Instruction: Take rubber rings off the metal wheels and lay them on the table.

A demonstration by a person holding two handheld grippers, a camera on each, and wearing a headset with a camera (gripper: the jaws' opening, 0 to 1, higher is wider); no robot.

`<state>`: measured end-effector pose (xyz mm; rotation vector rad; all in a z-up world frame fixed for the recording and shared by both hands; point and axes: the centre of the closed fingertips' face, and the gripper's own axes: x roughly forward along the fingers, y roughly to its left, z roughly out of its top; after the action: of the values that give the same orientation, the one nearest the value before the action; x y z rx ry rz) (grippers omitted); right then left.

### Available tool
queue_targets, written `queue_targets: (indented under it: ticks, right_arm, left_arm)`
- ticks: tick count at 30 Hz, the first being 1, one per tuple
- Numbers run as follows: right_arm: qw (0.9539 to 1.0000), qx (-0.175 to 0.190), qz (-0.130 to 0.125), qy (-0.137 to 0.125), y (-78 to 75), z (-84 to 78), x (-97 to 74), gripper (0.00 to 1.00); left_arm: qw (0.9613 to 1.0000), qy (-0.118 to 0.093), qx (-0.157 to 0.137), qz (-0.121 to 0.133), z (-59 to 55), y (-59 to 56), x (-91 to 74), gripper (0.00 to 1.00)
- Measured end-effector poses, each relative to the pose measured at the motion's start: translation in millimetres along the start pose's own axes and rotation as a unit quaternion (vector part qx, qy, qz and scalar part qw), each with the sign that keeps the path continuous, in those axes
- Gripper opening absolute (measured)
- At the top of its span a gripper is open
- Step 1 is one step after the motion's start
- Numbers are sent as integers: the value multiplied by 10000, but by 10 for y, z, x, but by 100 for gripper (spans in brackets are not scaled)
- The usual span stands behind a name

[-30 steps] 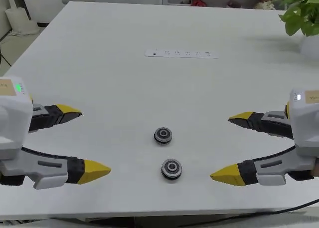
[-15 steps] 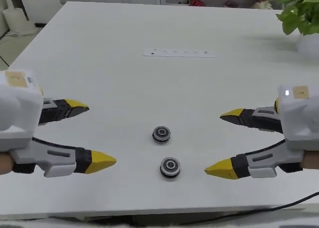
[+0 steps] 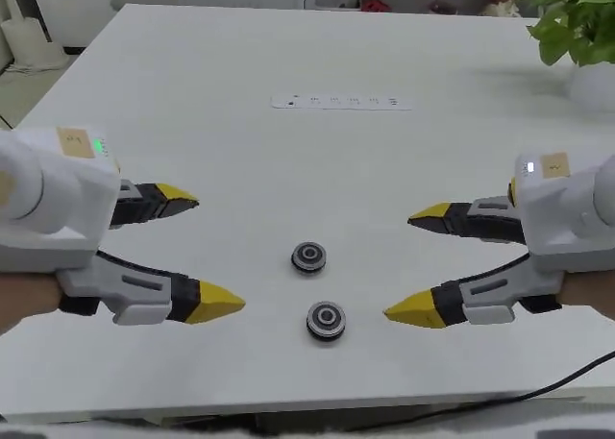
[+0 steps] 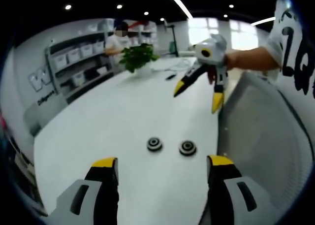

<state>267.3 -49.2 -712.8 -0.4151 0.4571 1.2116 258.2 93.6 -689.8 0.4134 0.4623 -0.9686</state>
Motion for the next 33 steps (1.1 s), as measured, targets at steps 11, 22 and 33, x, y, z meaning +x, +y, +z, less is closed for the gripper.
queue_targets:
  ticks: [11, 22, 33]
  right_arm:
    - [9997, 12, 222, 51, 5, -72, 114, 62]
    - [9985, 13, 521, 151, 77, -189, 264, 56]
    - [9962, -44, 840, 236, 134, -235, 413, 50]
  left_arm:
    - [9996, 72, 50, -266, -21, -50, 156, 69]
    - [9985, 125, 59, -530, -59, -122, 313, 65]
    - [9967, 166, 141, -783, -72, -178, 491, 61]
